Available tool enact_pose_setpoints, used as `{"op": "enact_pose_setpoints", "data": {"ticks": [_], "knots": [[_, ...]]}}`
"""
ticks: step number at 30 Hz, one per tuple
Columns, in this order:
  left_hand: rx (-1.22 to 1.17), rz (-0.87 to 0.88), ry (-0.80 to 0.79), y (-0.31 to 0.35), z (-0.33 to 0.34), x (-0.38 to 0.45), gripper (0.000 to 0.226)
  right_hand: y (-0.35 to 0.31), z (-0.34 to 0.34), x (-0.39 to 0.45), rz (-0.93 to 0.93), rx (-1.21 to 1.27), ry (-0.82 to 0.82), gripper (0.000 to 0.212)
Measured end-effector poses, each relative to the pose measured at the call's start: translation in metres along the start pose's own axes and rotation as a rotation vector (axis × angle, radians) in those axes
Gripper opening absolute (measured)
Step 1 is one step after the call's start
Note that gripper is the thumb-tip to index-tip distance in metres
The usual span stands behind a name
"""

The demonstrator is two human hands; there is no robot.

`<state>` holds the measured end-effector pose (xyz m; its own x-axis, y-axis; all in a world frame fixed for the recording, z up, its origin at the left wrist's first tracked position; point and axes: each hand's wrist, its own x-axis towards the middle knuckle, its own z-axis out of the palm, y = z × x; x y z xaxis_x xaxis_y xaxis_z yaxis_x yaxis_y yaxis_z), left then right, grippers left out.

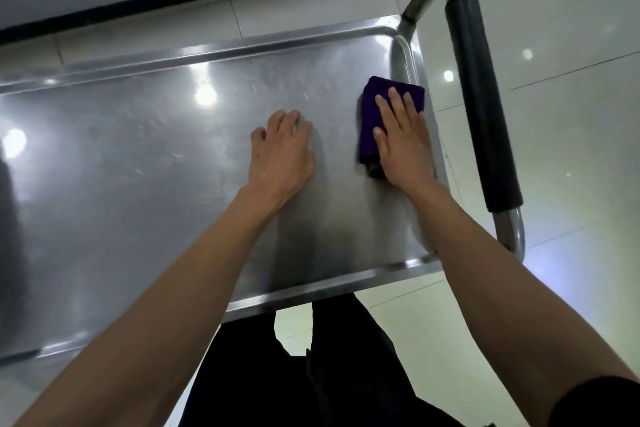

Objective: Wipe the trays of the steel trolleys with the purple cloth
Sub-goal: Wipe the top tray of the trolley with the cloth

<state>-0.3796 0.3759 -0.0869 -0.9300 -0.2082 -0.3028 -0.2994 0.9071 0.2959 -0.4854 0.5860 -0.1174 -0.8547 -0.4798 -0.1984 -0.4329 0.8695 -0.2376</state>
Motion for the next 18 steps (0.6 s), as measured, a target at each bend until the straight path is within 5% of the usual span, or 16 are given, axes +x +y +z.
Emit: {"op": "enact_pose_setpoints", "data": {"ticks": [10, 18], "knots": [[0.013, -0.071, 0.039, 0.023, 0.01, -0.001, 0.037, 0.014, 0.002, -0.026, 0.003, 0.009, 0.046, 0.054], [-0.036, 0.041, 0.029, -0.004, 0.01, -0.02, 0.042, -0.01, 0.016, -0.041, -0.008, -0.02, 0.062, 0.055]]}}
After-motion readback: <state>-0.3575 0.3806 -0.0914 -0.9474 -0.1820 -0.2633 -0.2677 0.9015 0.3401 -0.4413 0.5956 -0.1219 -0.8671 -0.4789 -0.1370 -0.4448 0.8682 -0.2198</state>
